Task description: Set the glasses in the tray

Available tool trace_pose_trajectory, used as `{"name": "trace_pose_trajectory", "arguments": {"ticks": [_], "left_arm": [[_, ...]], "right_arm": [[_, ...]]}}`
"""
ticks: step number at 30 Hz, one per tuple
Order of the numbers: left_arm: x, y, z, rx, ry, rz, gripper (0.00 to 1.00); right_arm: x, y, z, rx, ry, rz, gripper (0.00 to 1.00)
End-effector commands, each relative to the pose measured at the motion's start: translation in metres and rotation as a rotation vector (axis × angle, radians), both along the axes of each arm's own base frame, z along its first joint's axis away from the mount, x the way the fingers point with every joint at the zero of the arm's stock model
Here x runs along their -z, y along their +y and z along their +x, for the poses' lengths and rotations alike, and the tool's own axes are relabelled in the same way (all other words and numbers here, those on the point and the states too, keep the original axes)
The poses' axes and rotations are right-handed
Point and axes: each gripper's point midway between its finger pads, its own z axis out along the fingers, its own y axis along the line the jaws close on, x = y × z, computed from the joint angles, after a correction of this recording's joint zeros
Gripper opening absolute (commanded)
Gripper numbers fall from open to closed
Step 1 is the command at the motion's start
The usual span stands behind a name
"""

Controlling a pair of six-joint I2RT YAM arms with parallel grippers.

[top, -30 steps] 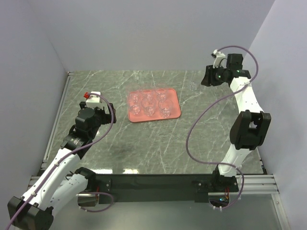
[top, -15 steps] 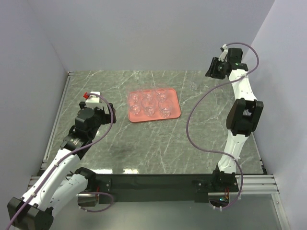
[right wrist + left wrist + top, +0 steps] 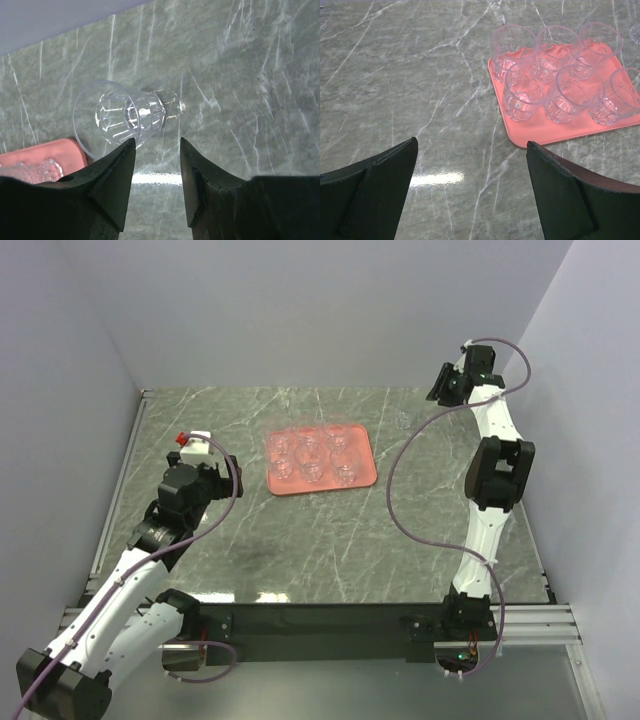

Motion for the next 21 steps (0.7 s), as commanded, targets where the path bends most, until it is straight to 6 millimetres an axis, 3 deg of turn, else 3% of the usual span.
{"name": "trace_pose_trajectory", "arguments": {"ticks": [1, 9, 21], "left_arm": [[-0.011, -0.003, 0.005, 0.008, -0.037, -0.017, 0.96], [-0.008, -0.003, 0.007, 0.009, -0.028, -0.011, 0.96], [-0.007, -0.005, 0.008, 0.018, -0.025, -0.012, 0.96]], "right_arm": [[-0.021, 0.005, 0.019, 0.003, -0.077, 0.009, 0.48], [-0.004, 0.028, 0.024, -0.063, -0.063, 0.043, 0.48], [0.023, 0.036, 0.027, -0.045, -0.015, -0.014, 0.45]]}}
